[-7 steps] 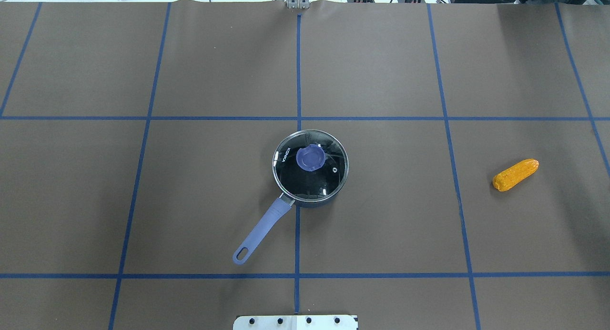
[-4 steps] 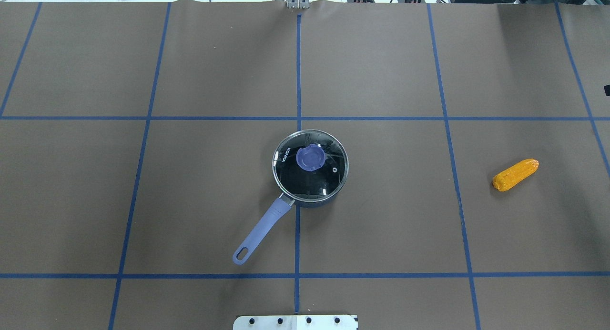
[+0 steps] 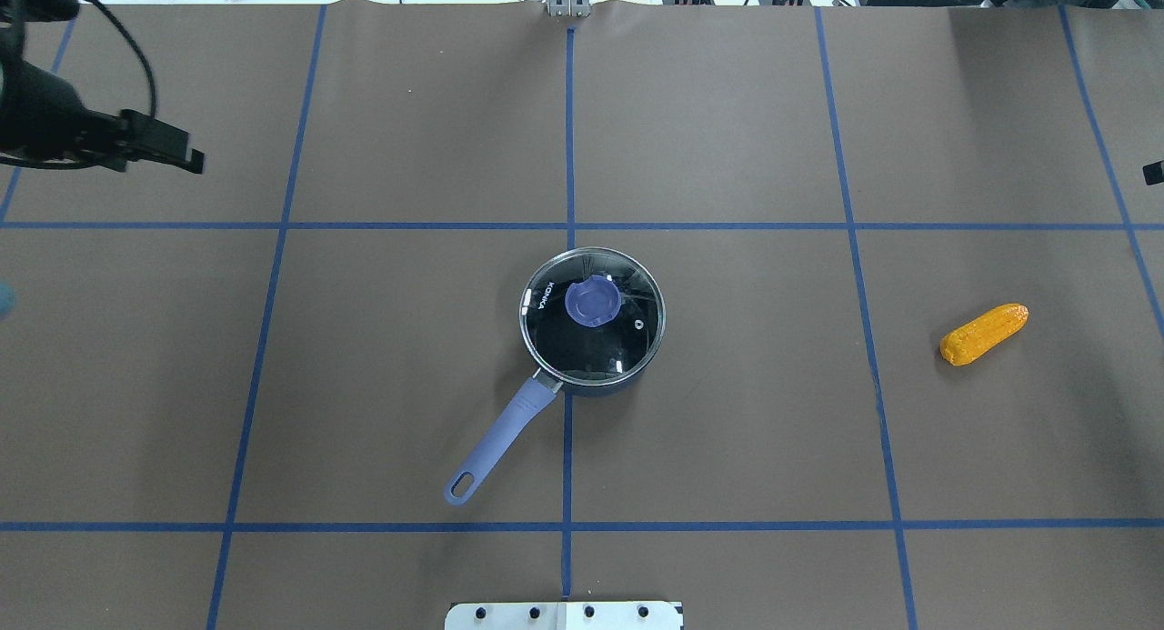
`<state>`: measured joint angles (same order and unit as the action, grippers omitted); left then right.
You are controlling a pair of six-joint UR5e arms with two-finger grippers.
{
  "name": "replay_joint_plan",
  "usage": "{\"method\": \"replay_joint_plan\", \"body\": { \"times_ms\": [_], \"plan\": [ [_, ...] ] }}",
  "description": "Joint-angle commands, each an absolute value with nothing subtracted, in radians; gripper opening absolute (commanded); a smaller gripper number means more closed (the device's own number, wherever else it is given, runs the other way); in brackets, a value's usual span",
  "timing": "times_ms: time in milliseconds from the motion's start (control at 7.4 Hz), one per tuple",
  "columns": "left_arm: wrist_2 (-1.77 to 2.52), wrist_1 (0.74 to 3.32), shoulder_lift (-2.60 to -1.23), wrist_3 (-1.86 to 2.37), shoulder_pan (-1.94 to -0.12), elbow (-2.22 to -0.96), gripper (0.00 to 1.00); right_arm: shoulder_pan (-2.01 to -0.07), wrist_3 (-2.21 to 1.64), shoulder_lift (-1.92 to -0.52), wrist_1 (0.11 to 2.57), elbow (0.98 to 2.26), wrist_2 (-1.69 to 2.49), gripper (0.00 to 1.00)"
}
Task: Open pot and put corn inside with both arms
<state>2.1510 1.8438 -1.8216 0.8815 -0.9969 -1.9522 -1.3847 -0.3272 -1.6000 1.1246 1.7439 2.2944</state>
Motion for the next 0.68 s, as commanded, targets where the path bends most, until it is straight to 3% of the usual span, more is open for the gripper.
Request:
{"method": "replay_joint_plan", "body": {
  "times_ms": [0,270,541],
  "plan": [
    [1.986,1.687,-2.004,1.067,-0.777,-1.950,1.00,-1.382,-0.327,-1.605,1.118,1.740,2.293,1.00],
    [1.866,1.365,-2.255,1.210,-0.608,-1.944,1.00,-1.381,-0.328,-1.605,1.118,1.738,2.293,1.00],
    [1.812,1.336,-2.407,1.314,-0.508,-1.823,1.00,-1.379,-0.328,-1.605,1.118,1.738,2.293,1.00]
  ]
}}
